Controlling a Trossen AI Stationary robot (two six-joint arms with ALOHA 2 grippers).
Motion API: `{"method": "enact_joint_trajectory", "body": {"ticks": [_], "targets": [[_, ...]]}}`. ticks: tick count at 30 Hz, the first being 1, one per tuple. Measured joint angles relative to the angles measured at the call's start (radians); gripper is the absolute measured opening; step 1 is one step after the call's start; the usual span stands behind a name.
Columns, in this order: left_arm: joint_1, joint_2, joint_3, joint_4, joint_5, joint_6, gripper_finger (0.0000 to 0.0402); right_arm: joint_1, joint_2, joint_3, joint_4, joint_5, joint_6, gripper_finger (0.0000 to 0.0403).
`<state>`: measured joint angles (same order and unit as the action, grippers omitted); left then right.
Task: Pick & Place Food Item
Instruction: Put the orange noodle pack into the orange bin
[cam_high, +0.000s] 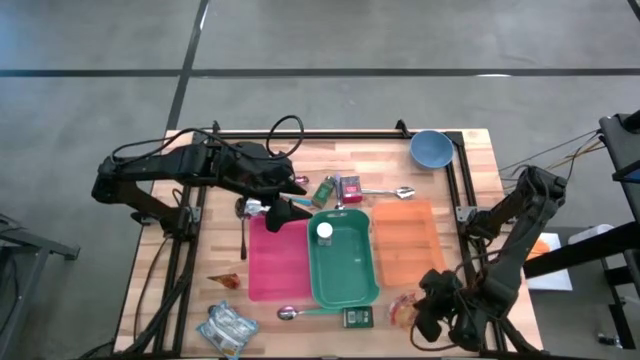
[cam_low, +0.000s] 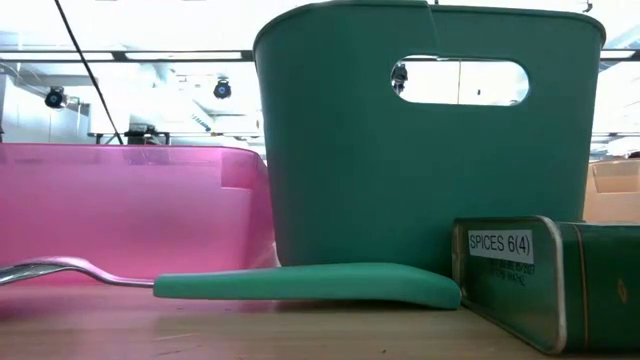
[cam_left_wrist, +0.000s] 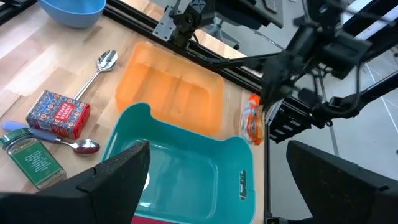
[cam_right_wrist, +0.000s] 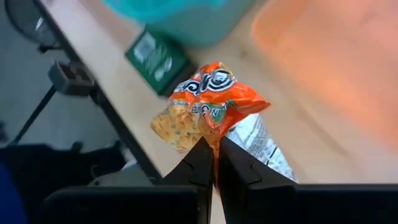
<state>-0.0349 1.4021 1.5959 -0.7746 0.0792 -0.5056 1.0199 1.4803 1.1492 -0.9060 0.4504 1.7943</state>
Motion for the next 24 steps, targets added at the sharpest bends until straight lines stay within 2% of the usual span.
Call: {"method": "enact_joint_trajectory", "body": {"ticks": [8,12,15,19,24], "targets": [[0.002,0.000,0.000,0.000,0.000,0.010,0.0380,-0.012,-0.002,0.276,-0.446,0.144,0.001,0.0011],[0.002,0.000,0.000,0.000,-0.008,0.000,0.0380,-0.044,-0.002,0.388,-0.657,0.182,0.006,0.0011],[0.002,0.000,0.000,0.001,-0.044,-0.027,0.0380,-0.096,-0.038,0.398,-0.652,0.185,-0.066,0.0011],[0.002,0.000,0.000,0.000,-0.072,-0.046,0.0380,-0.208,-0.103,0.364,-0.665,0.179,-0.031,0.0010],[0.002,0.000,0.000,-0.001,-0.071,-0.046,0.0380,-0.334,-0.195,0.292,-0.668,0.181,-0.067,0.0010]]}}
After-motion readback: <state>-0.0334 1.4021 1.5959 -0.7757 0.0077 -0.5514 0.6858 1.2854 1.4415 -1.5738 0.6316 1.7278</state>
